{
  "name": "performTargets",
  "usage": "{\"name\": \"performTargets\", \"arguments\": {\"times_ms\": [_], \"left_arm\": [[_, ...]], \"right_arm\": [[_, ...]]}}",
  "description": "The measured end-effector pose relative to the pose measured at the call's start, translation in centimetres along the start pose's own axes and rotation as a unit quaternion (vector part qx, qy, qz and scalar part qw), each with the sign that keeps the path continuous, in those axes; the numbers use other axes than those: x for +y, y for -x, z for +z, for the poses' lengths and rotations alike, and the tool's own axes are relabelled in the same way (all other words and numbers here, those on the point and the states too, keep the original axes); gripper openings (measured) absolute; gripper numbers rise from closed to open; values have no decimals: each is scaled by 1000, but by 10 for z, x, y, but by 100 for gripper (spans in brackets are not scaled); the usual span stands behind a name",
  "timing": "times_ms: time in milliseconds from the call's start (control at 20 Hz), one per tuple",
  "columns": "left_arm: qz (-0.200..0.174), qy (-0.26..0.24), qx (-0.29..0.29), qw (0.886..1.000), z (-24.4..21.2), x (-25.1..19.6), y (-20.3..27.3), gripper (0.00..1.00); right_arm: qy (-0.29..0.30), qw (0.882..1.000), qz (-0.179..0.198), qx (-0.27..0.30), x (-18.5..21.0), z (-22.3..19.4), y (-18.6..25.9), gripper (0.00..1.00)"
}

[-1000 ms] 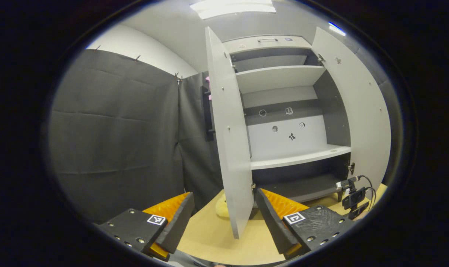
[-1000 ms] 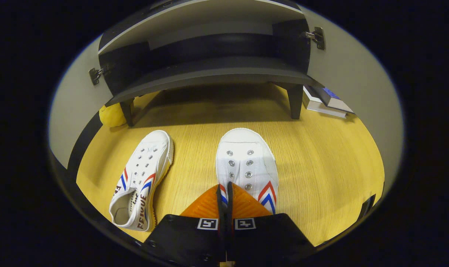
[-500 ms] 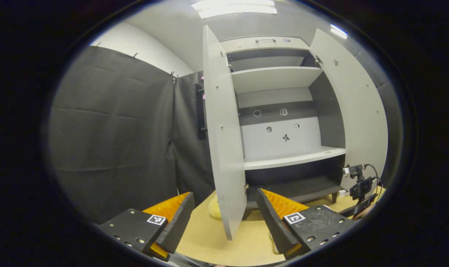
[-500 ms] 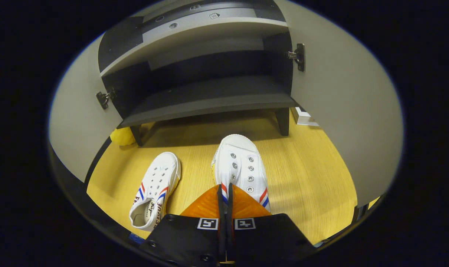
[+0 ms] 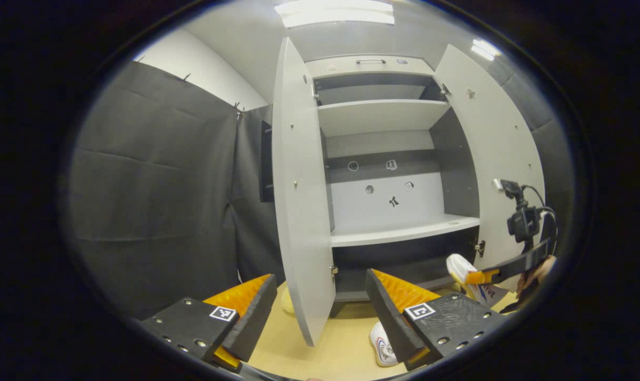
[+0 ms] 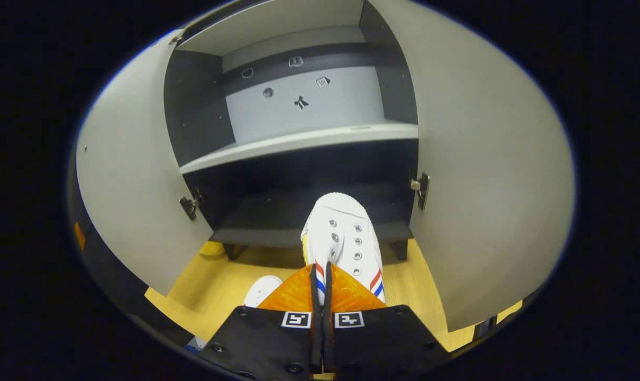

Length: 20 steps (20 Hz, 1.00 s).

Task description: Grab one shoe with the right hand and put it into the shoe cabinet, grab the other shoe with the left hand and put it into the shoe cabinet; then close the right door with the right hand and the left door with the left hand.

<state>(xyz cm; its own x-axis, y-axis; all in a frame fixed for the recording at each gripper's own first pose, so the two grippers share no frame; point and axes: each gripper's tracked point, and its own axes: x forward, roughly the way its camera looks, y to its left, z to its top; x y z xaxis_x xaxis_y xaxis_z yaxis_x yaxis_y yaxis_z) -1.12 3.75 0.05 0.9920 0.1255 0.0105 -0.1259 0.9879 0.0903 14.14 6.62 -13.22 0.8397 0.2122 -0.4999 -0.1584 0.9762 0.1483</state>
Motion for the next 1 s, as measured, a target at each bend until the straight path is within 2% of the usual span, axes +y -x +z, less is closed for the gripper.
{"name": "performTargets", "arguments": {"times_ms": [450,700,950,1000], "left_arm": [[-3,3,-6,1000,-1,-5,-5,99],[-10,-4,-6,1000,-3,-11,-7,100],[-15,2,11,1000,-14,-18,-8,97],[-16,0,14,1000,-16,-19,-9,100]], "right_arm": [[9,995,15,-94,15,105,5,2],[1,991,12,-136,13,161,-15,2],[9,988,3,-156,11,210,-49,1],[9,987,0,-158,9,219,-56,2]]}}
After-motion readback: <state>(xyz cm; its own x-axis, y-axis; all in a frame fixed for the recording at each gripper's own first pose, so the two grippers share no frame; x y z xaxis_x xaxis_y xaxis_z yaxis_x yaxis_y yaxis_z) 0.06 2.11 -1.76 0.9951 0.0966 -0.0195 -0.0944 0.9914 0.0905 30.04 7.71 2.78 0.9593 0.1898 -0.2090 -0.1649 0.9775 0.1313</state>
